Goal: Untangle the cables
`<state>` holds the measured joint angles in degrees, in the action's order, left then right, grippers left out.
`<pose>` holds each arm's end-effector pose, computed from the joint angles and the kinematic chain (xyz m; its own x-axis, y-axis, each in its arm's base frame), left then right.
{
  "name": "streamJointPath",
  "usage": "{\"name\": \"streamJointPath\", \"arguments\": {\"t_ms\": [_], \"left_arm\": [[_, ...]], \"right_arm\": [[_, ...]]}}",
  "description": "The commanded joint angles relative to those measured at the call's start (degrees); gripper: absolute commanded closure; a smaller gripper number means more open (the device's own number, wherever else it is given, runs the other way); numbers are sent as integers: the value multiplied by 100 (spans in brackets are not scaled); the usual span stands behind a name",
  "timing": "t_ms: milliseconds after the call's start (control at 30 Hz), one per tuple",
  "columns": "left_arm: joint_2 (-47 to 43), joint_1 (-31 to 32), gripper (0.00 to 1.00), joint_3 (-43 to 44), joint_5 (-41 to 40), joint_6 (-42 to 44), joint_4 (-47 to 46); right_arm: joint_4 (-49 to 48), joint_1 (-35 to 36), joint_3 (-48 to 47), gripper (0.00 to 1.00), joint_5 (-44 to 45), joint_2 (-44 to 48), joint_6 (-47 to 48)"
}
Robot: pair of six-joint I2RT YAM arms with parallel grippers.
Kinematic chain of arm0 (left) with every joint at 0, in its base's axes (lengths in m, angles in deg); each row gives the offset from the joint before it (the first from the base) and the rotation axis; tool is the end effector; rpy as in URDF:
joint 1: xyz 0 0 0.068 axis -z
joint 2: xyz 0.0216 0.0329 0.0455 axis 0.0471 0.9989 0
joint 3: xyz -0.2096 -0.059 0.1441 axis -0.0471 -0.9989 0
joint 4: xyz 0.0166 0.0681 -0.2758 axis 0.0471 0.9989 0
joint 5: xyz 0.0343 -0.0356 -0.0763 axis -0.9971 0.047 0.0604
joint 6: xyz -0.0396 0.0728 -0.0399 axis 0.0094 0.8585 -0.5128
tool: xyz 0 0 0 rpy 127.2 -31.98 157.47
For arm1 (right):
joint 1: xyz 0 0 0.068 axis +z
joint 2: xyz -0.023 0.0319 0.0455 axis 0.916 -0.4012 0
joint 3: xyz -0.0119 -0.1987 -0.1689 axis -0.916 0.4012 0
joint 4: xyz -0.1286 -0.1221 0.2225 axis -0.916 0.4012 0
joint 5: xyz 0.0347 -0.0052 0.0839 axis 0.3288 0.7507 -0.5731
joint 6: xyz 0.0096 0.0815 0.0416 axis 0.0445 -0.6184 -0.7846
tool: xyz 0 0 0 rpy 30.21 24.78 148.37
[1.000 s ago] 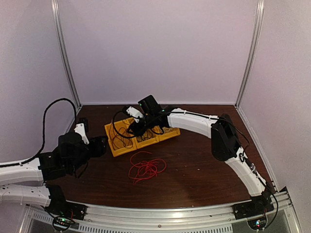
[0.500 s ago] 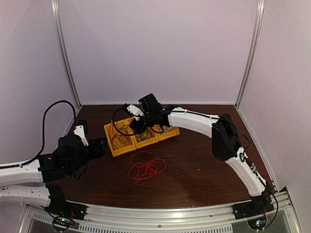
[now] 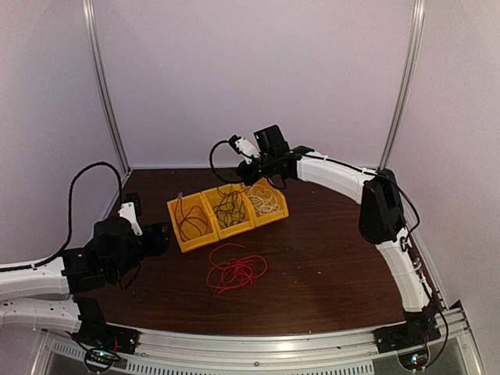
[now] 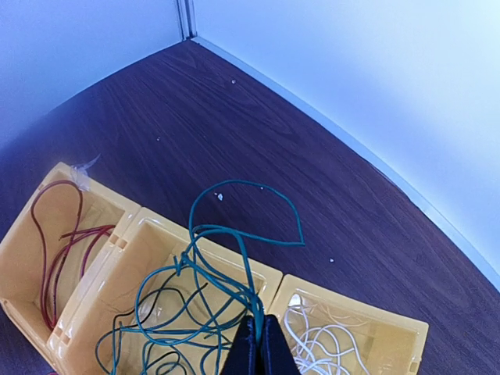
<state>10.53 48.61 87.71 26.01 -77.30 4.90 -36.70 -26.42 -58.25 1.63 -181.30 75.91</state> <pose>0.1906 -0.1659 0.1930 -0.3946 -0.4255 -0.8144 0.0900 0.8641 -0.4951 0.4597 0.4130 0.2139 -0.3137 -0.3941 -0.8639 -0.8281 0.5586 0.0459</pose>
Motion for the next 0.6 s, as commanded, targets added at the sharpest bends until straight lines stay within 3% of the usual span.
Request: {"name": "streamJointPath", "arguments": {"t_ms": [0, 567], "left_arm": [[9, -42, 38, 0, -79, -22, -175], [-82, -42, 38, -20, -88, -14, -80]], "right_arm": [[-71, 71, 236, 100, 166, 295, 34], [146, 596, 509, 100, -302, -360, -170]]}}
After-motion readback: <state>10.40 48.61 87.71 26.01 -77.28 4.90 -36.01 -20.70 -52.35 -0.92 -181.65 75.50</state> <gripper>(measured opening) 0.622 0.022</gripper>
